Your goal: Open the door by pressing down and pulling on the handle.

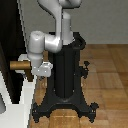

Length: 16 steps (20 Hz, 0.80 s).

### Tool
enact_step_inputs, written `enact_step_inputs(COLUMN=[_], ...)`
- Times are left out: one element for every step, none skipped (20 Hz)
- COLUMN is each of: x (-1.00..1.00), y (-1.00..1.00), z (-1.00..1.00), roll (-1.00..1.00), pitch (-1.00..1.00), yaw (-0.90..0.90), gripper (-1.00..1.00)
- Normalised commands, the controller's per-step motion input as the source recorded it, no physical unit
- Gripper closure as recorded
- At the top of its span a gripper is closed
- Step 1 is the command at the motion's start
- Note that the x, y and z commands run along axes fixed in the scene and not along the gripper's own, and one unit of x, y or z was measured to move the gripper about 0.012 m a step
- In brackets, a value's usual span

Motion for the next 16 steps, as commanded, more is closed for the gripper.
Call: enact_step_inputs(x=[0.00, 0.00, 0.00, 0.00, 0.00, 0.00, 0.00, 0.00, 0.00, 0.00, 0.00, 0.00, 0.00, 0.00, 0.00, 0.00], y=[0.00, 0.00, 0.00, 0.00, 0.00, 0.00, 0.00, 0.00, 0.00, 0.00, 0.00, 0.00, 1.00, 1.00, 0.00, 1.00], z=[0.00, -1.00, 0.00, 0.00, 0.00, 0.00, 0.00, 0.00, 0.00, 0.00, 0.00, 0.00, 0.00, 0.00, 0.00, 0.00], roll=[0.00, 0.00, 0.00, 0.00, 0.00, 0.00, 0.00, 0.00, 0.00, 0.00, 0.00, 0.00, 0.00, 0.00, 0.00, 0.00], pitch=[0.00, 0.00, 0.00, 0.00, 0.00, 0.00, 0.00, 0.00, 0.00, 0.00, 0.00, 0.00, 0.00, 0.00, 0.00, 0.00], yaw=[0.00, 0.00, 0.00, 0.00, 0.00, 0.00, 0.00, 0.00, 0.00, 0.00, 0.00, 0.00, 0.00, 0.00, 0.00, 0.00], gripper=[-1.00, -1.00, -1.00, -1.00, -1.00, -1.00, -1.00, -1.00, -1.00, -1.00, -1.00, -1.00, -1.00, -1.00, -1.00, -1.00])
